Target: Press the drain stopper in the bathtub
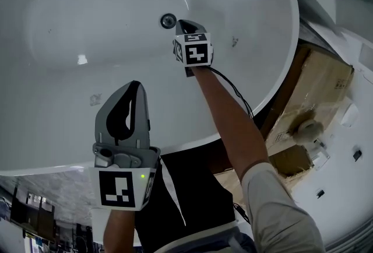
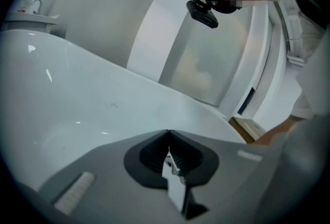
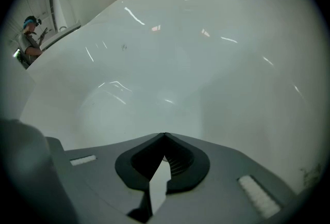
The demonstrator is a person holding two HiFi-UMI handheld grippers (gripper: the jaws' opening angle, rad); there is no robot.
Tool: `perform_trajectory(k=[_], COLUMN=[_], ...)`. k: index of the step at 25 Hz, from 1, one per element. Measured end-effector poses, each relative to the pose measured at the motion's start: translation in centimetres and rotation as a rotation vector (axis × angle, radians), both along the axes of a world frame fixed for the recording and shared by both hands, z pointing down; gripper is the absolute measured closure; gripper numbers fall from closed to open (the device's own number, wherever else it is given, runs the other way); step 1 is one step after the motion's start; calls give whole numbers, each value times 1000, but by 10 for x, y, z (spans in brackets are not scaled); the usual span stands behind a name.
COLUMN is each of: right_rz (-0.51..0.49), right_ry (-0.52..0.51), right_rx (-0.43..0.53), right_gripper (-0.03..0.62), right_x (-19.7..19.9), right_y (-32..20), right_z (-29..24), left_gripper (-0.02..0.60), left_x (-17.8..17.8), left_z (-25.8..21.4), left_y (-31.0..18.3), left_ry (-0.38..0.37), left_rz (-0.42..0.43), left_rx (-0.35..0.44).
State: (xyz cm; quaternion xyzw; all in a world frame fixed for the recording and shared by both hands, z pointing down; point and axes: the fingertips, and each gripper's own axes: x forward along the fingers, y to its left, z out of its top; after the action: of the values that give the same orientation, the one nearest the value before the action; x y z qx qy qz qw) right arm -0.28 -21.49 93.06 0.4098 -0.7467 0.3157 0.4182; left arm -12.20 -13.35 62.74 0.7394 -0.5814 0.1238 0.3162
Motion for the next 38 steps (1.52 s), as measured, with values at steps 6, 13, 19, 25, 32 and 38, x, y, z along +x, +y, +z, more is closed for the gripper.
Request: perform_trajectory(k=[6, 13, 19, 25, 32, 38], right_rz=[5, -50, -50, -59, -51, -26], right_ry=[-39, -35, -64, -112, -150, -177], right_rx=[34, 70, 127, 167, 226, 250], right_gripper=[597, 597, 597, 597, 597, 597], right_x=[0, 9, 16, 23, 33, 43], right_y=[5, 16, 16, 23, 27, 29], right_z=[-42, -95, -145, -196, -256, -307], left_gripper=[581, 581, 581, 581, 581, 581], left_x=[-4, 0, 16, 36, 37, 45], left_z=[-27, -69, -106, -143, -181, -218], left_y=[5, 12, 15, 17, 21, 23], left_ry=[-3, -16, -22, -24, -32, -38], left_rz=[-17, -13, 24, 52, 37, 46], left_rx=[12, 33, 66, 91, 106, 118])
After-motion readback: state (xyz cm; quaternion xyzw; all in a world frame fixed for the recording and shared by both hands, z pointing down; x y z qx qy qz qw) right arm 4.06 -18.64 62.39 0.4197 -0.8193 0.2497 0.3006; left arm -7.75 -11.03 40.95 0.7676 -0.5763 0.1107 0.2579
